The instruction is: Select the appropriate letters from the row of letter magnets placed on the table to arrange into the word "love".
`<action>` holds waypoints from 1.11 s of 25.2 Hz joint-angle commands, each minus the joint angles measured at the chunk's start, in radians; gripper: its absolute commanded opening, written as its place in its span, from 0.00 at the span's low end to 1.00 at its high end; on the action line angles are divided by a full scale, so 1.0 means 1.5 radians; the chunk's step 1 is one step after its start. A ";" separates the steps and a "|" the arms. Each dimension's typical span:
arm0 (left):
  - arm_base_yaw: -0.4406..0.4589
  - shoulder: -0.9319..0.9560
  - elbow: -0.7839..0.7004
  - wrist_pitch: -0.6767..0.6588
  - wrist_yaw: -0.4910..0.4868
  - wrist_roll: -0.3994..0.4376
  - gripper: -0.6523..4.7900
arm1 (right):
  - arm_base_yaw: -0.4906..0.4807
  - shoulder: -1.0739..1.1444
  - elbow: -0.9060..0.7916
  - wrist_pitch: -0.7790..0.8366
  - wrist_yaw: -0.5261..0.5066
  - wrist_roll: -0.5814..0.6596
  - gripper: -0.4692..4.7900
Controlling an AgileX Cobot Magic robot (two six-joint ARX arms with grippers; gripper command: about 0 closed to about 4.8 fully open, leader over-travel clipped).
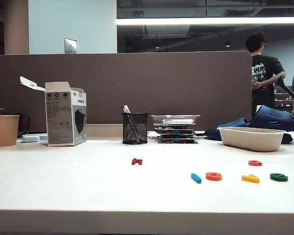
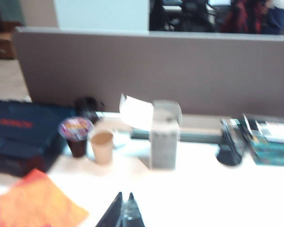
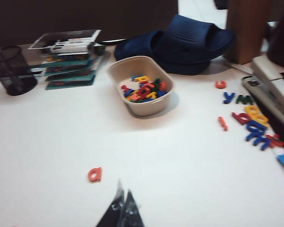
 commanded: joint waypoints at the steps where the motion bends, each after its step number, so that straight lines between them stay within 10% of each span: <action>1: 0.000 -0.106 -0.122 0.066 0.019 -0.030 0.11 | 0.021 -0.038 -0.052 0.042 0.000 -0.004 0.08; 13: 0.000 -0.408 -0.528 0.312 0.090 0.012 0.11 | 0.056 -0.188 -0.198 0.096 0.059 -0.062 0.08; 28: 0.000 -0.419 -0.841 0.624 0.093 -0.011 0.11 | 0.056 -0.188 -0.287 0.185 0.067 -0.094 0.08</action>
